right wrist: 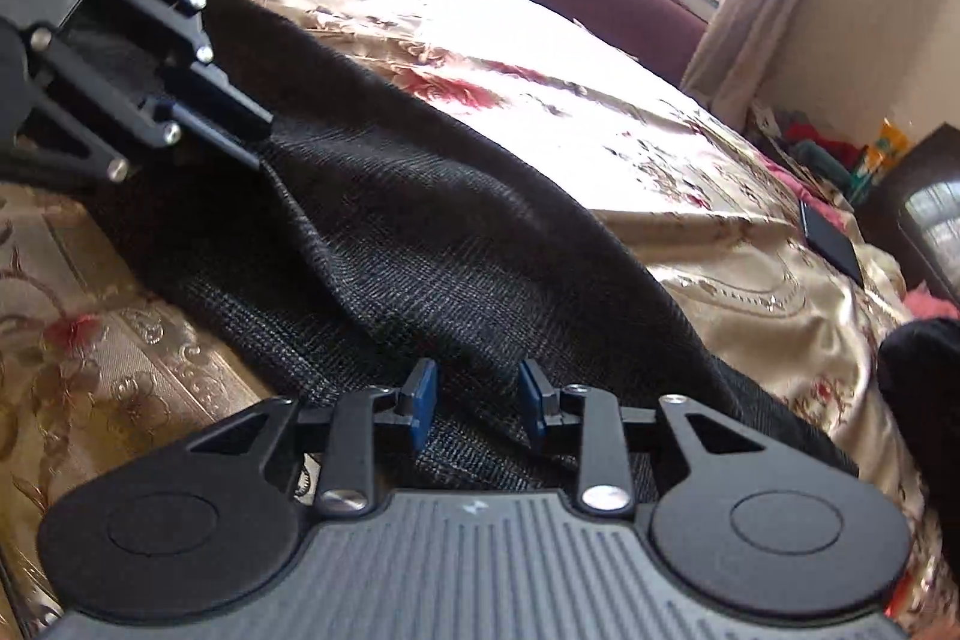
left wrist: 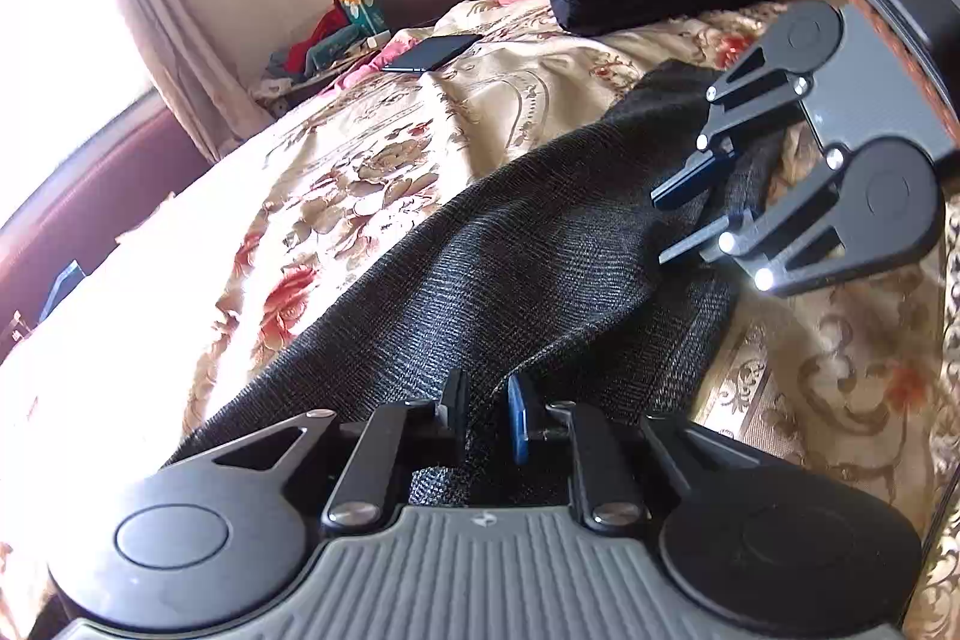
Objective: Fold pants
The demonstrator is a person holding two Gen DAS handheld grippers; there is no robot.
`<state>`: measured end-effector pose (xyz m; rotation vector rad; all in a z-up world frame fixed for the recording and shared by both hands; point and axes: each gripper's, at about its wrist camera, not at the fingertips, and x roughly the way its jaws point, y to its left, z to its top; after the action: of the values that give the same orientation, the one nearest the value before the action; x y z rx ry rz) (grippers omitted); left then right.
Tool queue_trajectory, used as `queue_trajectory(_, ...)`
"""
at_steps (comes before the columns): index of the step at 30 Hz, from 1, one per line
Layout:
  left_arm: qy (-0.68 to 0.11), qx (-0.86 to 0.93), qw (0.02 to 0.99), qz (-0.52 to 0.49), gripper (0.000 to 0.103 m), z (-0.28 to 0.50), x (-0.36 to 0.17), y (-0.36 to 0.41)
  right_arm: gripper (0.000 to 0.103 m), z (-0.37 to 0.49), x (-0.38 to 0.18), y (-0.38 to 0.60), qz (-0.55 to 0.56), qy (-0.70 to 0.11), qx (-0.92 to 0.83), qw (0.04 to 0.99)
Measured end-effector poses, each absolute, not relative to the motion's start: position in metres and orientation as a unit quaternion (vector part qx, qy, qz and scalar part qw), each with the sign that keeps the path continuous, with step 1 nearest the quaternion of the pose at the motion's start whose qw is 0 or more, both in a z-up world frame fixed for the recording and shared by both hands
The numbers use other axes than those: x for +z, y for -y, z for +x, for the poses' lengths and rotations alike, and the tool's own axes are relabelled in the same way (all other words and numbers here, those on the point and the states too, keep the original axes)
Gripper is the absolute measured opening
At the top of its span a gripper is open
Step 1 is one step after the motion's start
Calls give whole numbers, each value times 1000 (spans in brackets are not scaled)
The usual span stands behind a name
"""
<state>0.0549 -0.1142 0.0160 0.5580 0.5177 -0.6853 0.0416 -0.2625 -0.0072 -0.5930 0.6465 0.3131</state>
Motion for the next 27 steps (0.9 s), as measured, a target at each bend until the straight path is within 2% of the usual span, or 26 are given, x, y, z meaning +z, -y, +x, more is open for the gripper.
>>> queue_trajectory(3,-254,-330,876,243,29,60,20,108,43,34,-2,261,-285,-305,179,891)
queue_trajectory(7,-253,-335,875,240,26,59,24,109,44,33,-4,244,-285,-288,192,894)
queue_trajectory(9,-250,-339,872,250,26,56,25,110,37,43,-9,237,-289,-285,175,897)
queue_trajectory(11,-243,-343,868,265,25,50,26,112,4,56,-8,236,-268,-303,157,901)
queue_trajectory(13,-240,-354,862,272,26,41,27,111,4,57,-1,238,-251,-308,156,904)
queue_trajectory(15,-219,-355,859,296,31,28,25,111,3,51,12,241,-239,-309,157,907)
queue_trajectory(16,-211,-353,859,306,41,21,22,113,3,47,19,243,-227,-310,158,909)
queue_trajectory(17,-204,-351,859,313,57,17,19,113,2,45,25,244,-220,-310,159,911)
queue_trajectory(19,-190,-338,858,337,63,9,7,116,2,41,29,245,-217,-312,159,911)
queue_trajectory(21,-197,-319,855,358,59,11,-7,119,2,40,26,245,-219,-318,159,909)
queue_trajectory(22,-214,-320,854,351,40,16,-11,117,2,40,24,245,-219,-323,159,907)
queue_trajectory(23,-227,-319,855,340,29,20,-10,115,2,40,21,244,-218,-329,161,905)
queue_trajectory(25,-238,-320,857,327,22,24,1,110,2,36,20,243,-228,-331,160,902)
queue_trajectory(27,-231,-332,858,316,21,22,17,102,2,27,22,244,-234,-325,160,902)
